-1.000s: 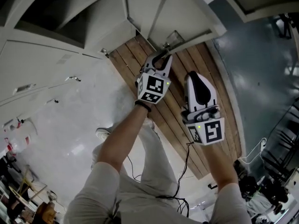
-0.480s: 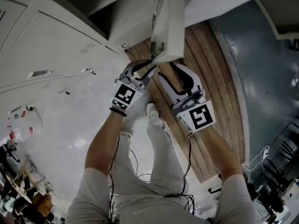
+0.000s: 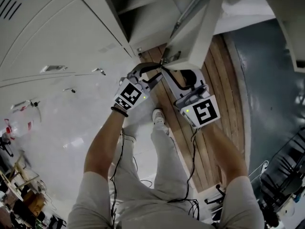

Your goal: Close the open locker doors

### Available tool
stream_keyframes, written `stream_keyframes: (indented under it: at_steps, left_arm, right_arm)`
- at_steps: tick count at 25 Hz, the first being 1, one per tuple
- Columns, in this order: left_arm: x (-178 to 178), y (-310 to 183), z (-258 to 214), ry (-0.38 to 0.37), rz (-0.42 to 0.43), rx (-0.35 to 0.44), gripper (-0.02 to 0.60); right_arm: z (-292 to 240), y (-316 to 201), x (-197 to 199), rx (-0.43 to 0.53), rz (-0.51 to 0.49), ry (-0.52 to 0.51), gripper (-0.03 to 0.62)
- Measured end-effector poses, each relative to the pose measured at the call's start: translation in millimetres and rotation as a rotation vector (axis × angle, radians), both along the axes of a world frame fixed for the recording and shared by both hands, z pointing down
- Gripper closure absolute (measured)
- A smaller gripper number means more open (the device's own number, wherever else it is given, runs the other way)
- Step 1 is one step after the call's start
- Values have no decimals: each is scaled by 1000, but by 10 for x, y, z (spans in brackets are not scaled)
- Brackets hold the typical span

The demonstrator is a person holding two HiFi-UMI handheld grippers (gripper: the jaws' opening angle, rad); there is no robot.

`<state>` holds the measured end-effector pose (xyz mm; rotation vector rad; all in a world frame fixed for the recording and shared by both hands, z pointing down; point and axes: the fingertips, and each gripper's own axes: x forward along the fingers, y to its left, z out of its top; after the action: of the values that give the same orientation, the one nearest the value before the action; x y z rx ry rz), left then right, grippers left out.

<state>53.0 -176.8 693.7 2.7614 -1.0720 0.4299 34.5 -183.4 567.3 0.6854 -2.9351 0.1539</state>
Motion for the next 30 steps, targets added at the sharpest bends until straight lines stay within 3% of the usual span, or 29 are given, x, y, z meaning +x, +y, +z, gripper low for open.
stream_keyframes:
  at_steps: [3, 8, 11, 18, 23, 30]
  left_arm:
    - [-234, -3, 27, -18, -49, -12, 491]
    - [-718, 130, 26, -11, -223, -21, 511]
    - [-765, 157, -142, -11, -303, 29, 568]
    - [-792, -249, -279, -34, -500, 40, 577]
    - [-1095, -497, -293, -21, -676, 32, 577]
    - [-1371, -674, -282, -44, -716, 41, 578]
  right_arm:
    - [1, -14, -164, -2, -30, 3, 454]
    - [-9, -63, -408, 10, -57, 1, 464]
    - [0, -122, -562, 20, -63, 4, 471]
    - [50, -301, -967, 33, -89, 14, 471]
    - [38, -442, -1177, 46, -81, 7, 470]
    - [49, -591, -1367, 56, -95, 4, 487]
